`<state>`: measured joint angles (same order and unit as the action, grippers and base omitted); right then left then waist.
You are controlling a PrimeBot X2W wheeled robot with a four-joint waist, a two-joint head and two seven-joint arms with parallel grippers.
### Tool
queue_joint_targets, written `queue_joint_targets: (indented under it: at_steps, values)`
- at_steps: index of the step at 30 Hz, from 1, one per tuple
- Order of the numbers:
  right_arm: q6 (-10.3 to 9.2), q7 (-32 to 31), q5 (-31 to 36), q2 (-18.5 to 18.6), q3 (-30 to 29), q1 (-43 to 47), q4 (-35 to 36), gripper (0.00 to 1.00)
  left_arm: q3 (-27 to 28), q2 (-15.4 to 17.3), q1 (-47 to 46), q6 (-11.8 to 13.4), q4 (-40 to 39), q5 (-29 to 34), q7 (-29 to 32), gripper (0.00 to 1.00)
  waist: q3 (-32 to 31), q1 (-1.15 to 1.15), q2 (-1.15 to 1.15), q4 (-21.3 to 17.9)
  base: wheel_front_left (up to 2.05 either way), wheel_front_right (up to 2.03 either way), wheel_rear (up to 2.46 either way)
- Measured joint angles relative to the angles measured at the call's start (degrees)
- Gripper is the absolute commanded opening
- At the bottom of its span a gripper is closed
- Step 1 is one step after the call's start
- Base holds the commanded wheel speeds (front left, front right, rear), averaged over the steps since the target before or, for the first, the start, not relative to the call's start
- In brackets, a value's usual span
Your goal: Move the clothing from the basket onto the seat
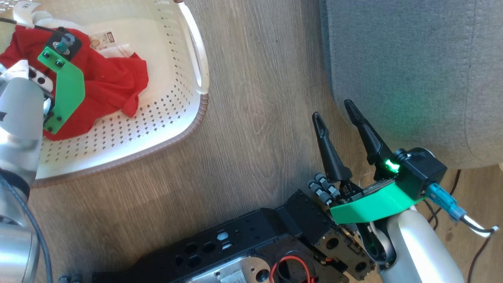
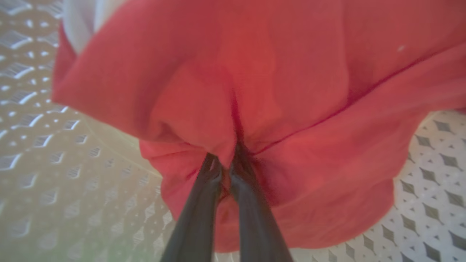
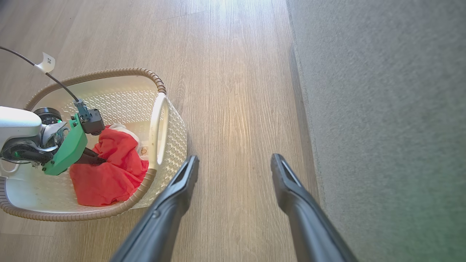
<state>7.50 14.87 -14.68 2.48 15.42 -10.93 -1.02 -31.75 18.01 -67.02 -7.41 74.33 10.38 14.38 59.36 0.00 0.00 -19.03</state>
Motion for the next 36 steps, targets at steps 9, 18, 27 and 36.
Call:
queue_joint_targets:
  at_steps: [9,18,27,36]
  values:
    - [0.00,0.01,0.01,0.00,-0.26,-0.30,-0.65,1.00,-1.64,0.31,0.60,-0.01,0.07,-3.67,-1.62,0.00,-1.43,0.00,0.00,-0.22,0.00,0.00,0.00]
    - [0.00,0.00,0.00,0.00,1.25,-4.12,-2.47,1.00,-2.98,0.56,4.10,-0.02,0.19,-6.15,-5.47,0.00,-5.49,0.00,0.00,-1.53,0.00,0.00,0.00]
    - [0.00,0.00,1.68,0.01,0.96,-5.95,-6.46,1.00,-2.19,-2.76,10.03,0.62,0.20,-9.43,-13.08,0.00,-13.71,0.00,0.00,-1.42,0.00,0.00,0.00]
    - [0.00,0.00,4.59,0.02,-1.58,-4.43,-9.76,1.00,-1.23,-8.96,15.60,0.99,0.22,-13.74,-20.81,0.00,-24.82,-0.01,0.00,3.09,0.00,0.00,0.00]
